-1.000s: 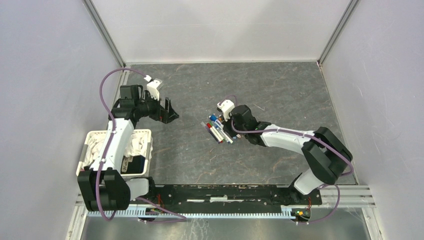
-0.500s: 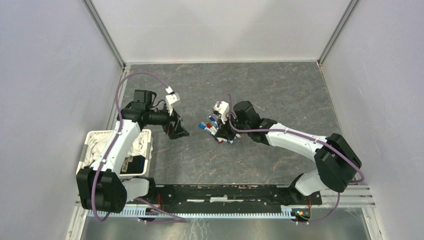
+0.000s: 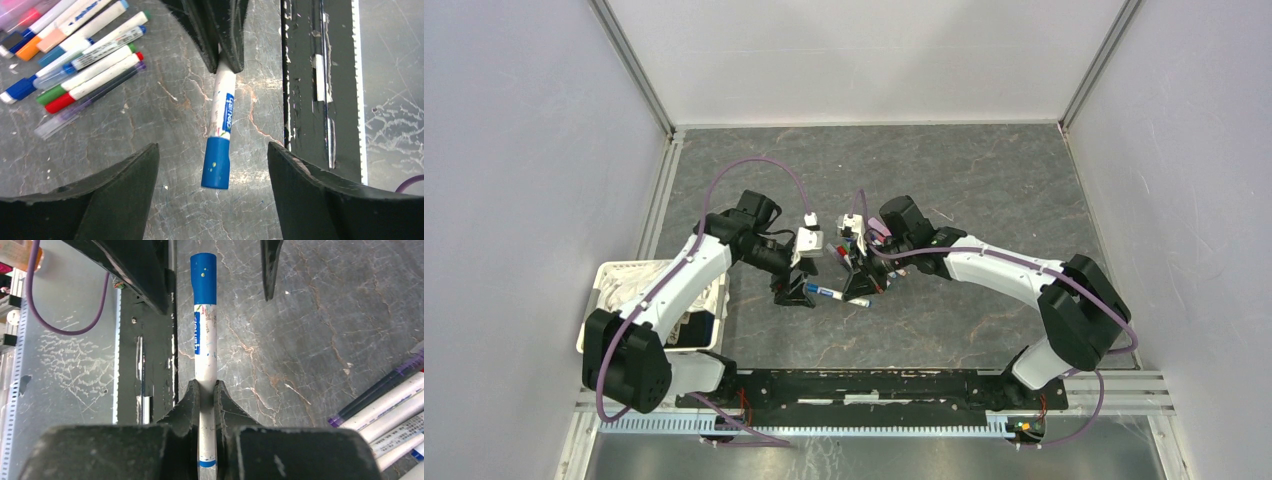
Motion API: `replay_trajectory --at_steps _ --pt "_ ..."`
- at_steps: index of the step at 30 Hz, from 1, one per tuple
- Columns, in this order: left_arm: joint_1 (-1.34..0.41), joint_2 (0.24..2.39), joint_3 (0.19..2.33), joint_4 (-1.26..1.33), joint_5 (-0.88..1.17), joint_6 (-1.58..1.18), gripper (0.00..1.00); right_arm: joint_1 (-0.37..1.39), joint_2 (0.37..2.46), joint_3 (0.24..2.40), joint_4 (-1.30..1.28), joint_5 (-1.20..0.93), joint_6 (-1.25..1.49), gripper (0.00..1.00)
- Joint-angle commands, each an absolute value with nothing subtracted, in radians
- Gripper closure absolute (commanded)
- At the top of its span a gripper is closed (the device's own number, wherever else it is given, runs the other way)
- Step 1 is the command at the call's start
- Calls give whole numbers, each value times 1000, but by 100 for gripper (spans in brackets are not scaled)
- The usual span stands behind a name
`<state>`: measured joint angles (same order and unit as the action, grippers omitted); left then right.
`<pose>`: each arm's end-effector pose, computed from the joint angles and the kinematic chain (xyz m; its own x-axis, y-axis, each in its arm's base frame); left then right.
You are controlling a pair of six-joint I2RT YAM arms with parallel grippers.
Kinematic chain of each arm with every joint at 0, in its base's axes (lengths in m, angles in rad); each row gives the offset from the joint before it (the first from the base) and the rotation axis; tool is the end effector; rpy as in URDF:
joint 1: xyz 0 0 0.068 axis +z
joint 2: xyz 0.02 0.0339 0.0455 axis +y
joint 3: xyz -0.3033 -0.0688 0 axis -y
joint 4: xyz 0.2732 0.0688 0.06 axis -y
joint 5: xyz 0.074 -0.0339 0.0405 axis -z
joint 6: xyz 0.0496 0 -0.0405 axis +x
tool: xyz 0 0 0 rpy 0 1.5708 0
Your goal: Open the pen caps
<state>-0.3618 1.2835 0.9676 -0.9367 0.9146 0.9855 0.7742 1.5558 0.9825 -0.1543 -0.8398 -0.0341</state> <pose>0.2152 -0.1235 0.2775 -0.1175 0.5882 -0.8001 0.9878 -0.0135 -0.1550 0.2298 0.2764 0.2477 -0.4458 -0.4677 -0.7632 -0.8800 0.0727 0.4694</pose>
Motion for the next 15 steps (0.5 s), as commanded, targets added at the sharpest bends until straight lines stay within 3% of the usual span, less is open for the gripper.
replay_trajectory --at_steps 1,6,9,11,12,14,15 --pt "-413 1307 1001 -952 861 1067 27 776 1566 1035 -179 -907 -60 100" --pt "-436 1310 999 -953 791 1103 59 776 1563 1042 -202 -900 -72 100" --pt "-439 1306 1009 -949 774 1114 83 776 1567 1045 -201 -905 -67 100" --pt "-442 1305 1015 -947 779 1117 90 776 1577 1046 -197 -912 -56 100" --pt "-443 1302 1015 -946 786 1117 92 776 1581 1049 -195 -915 -50 96" --pt "-447 1299 1014 -948 804 1116 95 778 1592 1048 -166 -919 -19 67" --pt "-449 1299 1012 -948 814 1116 96 776 1599 1042 -139 -925 11 59"
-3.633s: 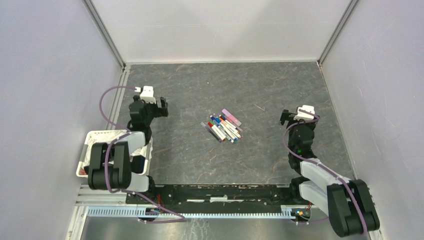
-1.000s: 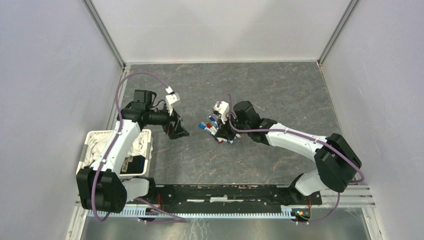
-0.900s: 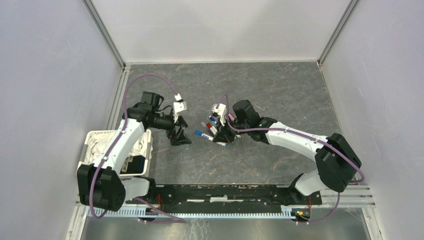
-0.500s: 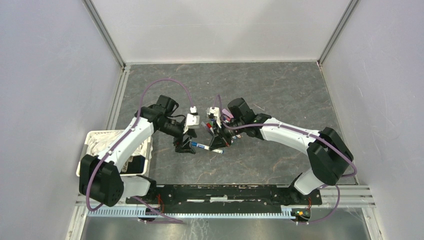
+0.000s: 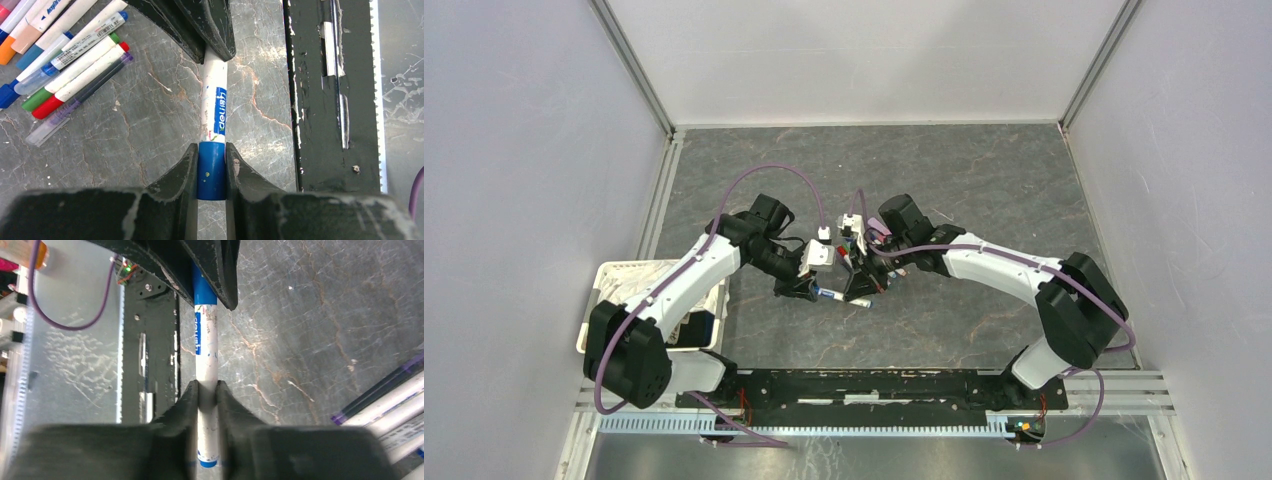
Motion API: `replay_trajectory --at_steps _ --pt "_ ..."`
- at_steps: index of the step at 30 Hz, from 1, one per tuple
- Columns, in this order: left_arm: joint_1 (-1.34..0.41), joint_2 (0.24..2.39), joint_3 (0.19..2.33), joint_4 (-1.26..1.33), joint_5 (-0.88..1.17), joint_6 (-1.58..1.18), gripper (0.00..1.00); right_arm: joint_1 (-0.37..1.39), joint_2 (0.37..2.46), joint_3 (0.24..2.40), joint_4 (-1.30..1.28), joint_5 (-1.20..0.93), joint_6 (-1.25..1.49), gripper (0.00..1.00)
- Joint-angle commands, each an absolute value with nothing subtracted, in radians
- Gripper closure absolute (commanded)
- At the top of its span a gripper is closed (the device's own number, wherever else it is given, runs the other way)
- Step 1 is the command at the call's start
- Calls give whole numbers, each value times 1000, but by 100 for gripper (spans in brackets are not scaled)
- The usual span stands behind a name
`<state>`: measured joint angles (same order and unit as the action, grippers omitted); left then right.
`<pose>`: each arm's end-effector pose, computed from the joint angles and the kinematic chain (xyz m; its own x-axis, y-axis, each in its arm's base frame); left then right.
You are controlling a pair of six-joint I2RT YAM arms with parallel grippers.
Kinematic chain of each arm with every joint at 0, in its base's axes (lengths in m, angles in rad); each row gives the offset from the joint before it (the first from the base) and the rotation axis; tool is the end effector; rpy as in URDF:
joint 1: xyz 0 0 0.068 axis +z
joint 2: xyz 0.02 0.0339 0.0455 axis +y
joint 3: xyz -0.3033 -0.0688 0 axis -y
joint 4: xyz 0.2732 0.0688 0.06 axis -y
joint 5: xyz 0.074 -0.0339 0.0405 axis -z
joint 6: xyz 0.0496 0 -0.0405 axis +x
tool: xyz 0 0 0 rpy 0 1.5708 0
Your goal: Open the pen caps
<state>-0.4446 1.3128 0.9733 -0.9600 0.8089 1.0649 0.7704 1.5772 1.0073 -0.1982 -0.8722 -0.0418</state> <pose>0.2095 -0.1396 0.2681 -0.0087 0.6730 -0.7396 0.9895 -0.1009 -0.1034 0.2323 0.2783 0.2463 -0.4629 -0.4867 -0.7408 -0.8632 0.0577 0.5015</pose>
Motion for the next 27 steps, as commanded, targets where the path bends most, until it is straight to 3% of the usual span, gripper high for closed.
replay_trajectory --at_steps 1,3,7,20,27 --pt "-451 1301 1009 -948 822 1116 97 779 1605 1035 -93 -931 51 51" --pt "-454 1302 1003 -947 833 1113 98 779 1618 1025 -13 -940 127 42" --pt "-454 1298 1005 -948 843 1104 98 785 1654 1028 119 -970 230 42" --pt "-404 1296 1070 -945 816 1072 98 750 1570 892 109 -961 197 100" --pt "-267 1305 1120 -1000 818 1146 98 679 1449 809 21 -896 127 100"
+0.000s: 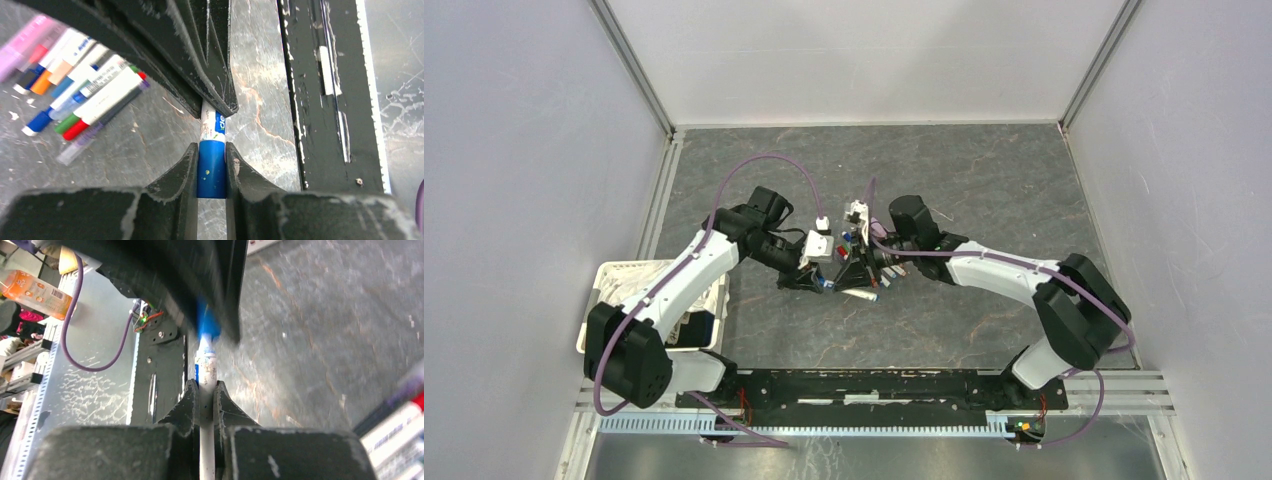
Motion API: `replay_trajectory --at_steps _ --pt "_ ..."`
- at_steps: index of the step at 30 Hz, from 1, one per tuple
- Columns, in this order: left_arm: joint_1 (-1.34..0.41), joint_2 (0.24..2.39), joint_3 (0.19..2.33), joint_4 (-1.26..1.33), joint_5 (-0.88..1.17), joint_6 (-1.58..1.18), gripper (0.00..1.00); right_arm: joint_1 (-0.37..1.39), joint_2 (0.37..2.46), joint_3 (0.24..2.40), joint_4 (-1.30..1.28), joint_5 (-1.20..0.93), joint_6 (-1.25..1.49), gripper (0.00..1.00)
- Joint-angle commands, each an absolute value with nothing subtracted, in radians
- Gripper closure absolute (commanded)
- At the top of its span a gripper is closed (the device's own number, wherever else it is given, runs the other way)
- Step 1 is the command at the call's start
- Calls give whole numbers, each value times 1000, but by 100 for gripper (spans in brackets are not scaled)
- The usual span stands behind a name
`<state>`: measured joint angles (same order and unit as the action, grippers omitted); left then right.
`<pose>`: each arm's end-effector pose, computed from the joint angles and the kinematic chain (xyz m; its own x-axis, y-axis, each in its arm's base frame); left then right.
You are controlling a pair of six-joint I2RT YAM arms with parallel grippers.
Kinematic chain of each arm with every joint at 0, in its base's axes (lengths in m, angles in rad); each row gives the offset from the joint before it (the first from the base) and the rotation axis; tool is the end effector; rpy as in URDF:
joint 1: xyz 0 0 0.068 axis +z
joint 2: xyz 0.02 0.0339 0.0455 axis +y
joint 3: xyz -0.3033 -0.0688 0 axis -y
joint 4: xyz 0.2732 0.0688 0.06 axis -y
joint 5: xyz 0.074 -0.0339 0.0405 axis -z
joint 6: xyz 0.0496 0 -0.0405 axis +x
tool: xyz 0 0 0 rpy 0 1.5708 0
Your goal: Open the pen caps
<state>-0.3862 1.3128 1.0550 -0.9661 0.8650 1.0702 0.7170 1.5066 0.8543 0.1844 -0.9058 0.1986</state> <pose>0.2249 -0.1322 0.2953 0.0065 0.6116 -0.7911 0.9966 -0.0692 -0.0453 0.2362 0.2577 0.2508 -0.5177 -0.2898 -0.8049 -0.8494 0.0620 0.5240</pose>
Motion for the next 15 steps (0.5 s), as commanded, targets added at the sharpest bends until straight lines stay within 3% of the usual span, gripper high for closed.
replay_trajectory --at_steps 1,7,11,15 --pt "-245 1309 1129 -1010 815 1161 98 676 1440 809 -23 -878 102 100" --pt "-187 1318 1131 -984 794 1165 98 628 1400 807 -136 -739 54 100" --pt "-190 1300 1002 -775 812 984 98 504 1318 764 -103 -427 155 100" --pt "-212 1310 850 -471 685 751 98 407 1234 690 -85 -61 244 100"
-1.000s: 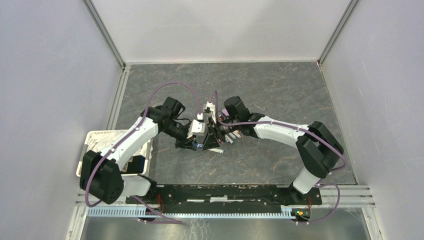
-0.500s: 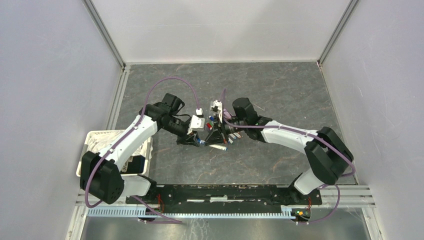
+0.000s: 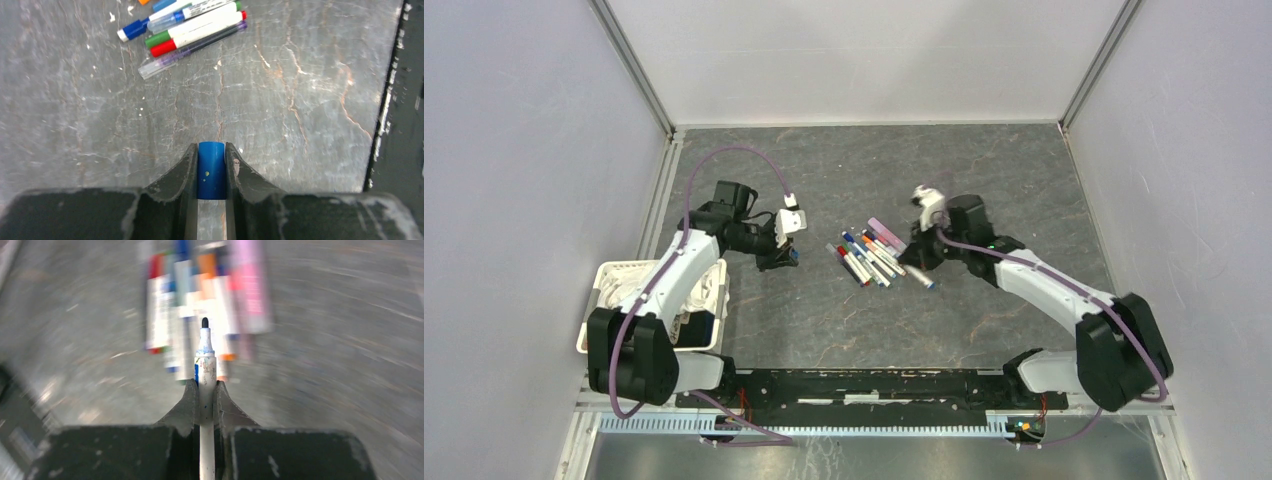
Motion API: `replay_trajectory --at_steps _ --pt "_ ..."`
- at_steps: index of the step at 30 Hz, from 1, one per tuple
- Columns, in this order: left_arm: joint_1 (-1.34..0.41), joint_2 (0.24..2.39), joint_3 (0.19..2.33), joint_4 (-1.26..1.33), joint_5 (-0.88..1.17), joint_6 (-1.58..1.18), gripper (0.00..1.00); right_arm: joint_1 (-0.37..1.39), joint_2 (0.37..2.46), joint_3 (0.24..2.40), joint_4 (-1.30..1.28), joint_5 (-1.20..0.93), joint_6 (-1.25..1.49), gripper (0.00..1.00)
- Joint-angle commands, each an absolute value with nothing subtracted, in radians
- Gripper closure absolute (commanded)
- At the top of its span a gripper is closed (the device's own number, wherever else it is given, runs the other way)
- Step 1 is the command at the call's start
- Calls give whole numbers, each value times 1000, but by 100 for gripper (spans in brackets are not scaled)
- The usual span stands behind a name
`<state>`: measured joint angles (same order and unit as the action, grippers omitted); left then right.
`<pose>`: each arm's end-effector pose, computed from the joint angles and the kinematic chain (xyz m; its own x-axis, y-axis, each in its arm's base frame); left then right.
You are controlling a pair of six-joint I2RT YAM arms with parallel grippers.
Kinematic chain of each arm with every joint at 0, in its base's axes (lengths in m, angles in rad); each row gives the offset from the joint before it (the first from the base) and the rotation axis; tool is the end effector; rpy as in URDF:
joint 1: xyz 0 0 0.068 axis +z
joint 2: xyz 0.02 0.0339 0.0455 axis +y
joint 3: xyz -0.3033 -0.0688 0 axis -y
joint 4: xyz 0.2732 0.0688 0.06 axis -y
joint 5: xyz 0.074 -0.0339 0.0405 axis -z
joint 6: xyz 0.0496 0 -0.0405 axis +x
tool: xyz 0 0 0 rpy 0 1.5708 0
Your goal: Open the pen caps
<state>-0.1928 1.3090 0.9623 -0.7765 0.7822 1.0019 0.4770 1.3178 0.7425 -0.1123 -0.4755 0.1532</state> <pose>0.2545 -0.0853 0.2716 -0.1099 0.6304 -0.7685 0.9799 0.1980 0.0223 0.2536 0.1566 0.2339 -0.6675 -0.1922 -0.7194 -0.6280 0.6645 0.4051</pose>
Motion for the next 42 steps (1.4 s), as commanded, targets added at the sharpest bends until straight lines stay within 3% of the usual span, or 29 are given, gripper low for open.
replay_trajectory --at_steps 1,5,9,14,18,24,26,28,31,42 --pt "-223 1318 819 -412 632 712 98 400 1221 672 -85 33 255 100" --pt "-247 1373 755 -243 442 581 98 383 1198 589 -26 236 283 100" --pt "-252 1416 714 -134 374 521 98 374 1240 559 44 287 286 100" --pt "-255 1449 664 -47 354 500 88 364 1310 554 110 299 262 100" --pt "-256 1474 643 -35 373 509 73 356 1360 544 159 246 268 94" --pt "-256 1466 654 -99 445 527 37 348 1424 534 196 209 273 85" --pt "-256 1447 664 -128 471 534 33 347 1438 532 202 202 273 82" --pt "-256 1425 685 -165 501 535 23 346 1449 534 204 199 276 76" --pt "-252 1387 744 -259 557 541 2 344 1448 534 199 183 282 66" --pt "-208 1324 1039 -544 627 503 0 340 1378 539 174 190 291 54"
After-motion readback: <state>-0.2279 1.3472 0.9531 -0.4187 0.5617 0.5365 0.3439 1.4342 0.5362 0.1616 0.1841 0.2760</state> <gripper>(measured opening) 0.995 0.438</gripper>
